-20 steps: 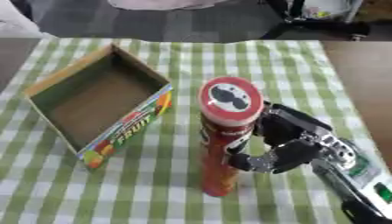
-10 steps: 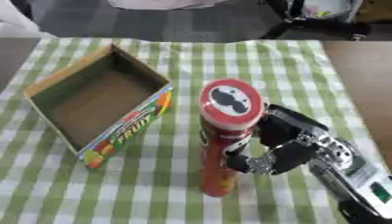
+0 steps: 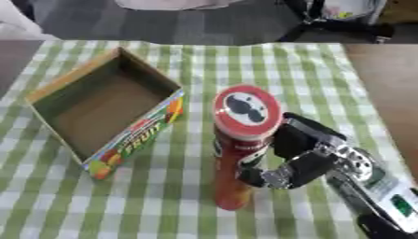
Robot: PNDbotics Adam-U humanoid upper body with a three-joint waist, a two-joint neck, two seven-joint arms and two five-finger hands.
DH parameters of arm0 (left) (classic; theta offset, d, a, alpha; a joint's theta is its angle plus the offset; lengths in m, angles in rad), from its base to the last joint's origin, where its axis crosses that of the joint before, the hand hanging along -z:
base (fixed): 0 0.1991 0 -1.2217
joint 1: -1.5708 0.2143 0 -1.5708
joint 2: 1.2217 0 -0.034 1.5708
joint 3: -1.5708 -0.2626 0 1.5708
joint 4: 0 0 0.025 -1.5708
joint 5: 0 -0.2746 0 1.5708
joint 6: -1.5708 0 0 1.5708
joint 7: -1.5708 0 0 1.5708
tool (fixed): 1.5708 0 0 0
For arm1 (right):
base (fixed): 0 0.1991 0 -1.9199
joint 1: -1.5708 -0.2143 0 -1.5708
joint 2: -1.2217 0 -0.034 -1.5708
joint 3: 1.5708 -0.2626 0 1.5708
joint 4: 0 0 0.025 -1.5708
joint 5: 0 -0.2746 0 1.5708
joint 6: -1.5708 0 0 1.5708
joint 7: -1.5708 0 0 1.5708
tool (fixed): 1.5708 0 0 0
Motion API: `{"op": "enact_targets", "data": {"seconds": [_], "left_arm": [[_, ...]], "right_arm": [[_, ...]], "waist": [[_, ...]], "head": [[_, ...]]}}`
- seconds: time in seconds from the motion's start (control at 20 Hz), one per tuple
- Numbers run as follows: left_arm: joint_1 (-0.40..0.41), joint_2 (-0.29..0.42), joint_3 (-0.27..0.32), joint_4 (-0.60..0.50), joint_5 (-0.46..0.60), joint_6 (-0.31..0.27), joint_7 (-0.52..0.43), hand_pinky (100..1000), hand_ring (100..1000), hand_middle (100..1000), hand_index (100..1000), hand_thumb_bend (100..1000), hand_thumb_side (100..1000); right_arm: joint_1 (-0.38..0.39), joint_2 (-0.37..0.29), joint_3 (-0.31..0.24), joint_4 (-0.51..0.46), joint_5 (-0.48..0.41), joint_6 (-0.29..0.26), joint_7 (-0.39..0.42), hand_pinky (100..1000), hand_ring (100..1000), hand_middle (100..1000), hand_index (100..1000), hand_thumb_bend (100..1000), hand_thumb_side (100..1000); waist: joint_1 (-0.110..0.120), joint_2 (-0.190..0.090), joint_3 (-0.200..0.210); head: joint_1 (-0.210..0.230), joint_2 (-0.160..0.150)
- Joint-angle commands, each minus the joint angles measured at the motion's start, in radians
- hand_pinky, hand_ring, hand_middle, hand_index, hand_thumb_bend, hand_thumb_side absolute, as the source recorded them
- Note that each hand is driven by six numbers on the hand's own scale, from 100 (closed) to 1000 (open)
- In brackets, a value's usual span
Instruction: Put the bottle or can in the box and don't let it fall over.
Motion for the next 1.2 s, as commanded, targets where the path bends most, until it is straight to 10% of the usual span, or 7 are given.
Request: {"op": "enact_targets", "data": {"seconds": [0.05, 1.2], "left_arm": [[-0.013, 0.023, 0.006, -0.013, 0.006, -0.001, -0.004, 760, 924, 844, 883, 601, 840], [-0.016, 0.02, 0.004, -0.013, 0.007, 0.001, -0.006, 761, 920, 839, 881, 597, 841]], "right_arm": [[-0.018, -0.007, 0.0, -0.007, -0.01, 0.0, 0.007, 927, 956, 920, 952, 505, 100], [-0.06, 0.019, 0.03, 0.002, -0.042, 0.022, 0.005, 883, 885, 828, 901, 495, 100]], "waist": [[0.002, -0.009, 0.003], [-0.004, -0.005, 0.011]], "head": [[-0.002, -0.013], [-0.01, -0.015]]}}
